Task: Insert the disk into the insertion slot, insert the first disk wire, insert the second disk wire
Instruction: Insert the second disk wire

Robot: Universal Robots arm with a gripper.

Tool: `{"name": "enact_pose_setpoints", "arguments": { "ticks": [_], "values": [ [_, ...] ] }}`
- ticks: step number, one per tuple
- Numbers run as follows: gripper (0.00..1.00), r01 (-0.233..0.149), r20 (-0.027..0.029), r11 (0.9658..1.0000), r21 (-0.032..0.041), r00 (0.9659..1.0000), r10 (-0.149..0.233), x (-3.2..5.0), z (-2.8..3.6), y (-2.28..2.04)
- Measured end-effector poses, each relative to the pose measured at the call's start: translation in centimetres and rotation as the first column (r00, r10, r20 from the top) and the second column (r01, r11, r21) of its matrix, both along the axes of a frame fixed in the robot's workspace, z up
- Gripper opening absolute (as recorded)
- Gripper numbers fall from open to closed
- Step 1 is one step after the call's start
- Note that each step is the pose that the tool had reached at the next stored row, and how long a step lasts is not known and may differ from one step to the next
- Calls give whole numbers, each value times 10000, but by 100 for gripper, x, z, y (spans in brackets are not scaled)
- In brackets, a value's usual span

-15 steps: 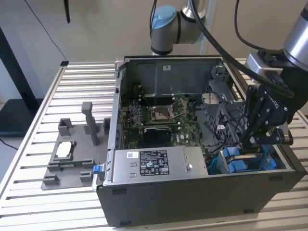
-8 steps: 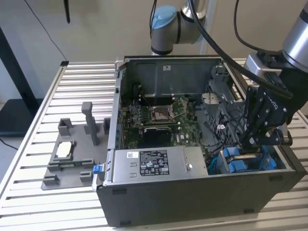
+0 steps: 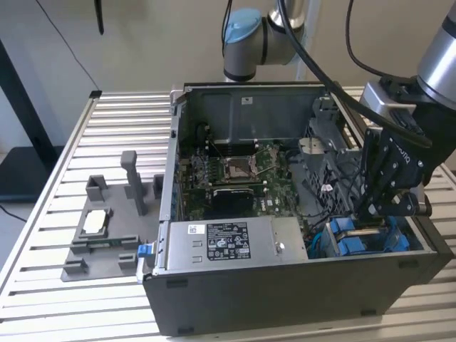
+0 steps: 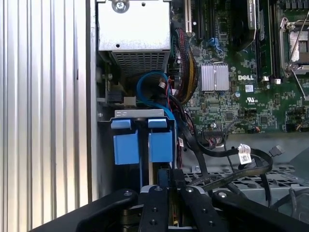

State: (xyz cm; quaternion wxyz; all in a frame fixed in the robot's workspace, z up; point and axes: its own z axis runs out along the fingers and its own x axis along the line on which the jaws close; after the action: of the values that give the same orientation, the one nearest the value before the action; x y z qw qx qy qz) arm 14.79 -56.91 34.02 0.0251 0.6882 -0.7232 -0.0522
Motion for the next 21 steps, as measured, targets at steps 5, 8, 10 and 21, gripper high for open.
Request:
{"name": "enact_pose_setpoints", "arguments": {
  "ticks": [5, 8, 10, 21],
  "values": [
    [16, 1, 0, 10000, -1, 10000, -1, 0, -12, 0],
    [16, 1, 0, 10000, 0, 10000, -1, -1, -23, 0],
    [16, 1, 0, 10000, -1, 10000, -1, 0, -23, 0],
    [16, 1, 0, 10000, -2, 10000, -1, -1, -34, 0]
  ]
}}
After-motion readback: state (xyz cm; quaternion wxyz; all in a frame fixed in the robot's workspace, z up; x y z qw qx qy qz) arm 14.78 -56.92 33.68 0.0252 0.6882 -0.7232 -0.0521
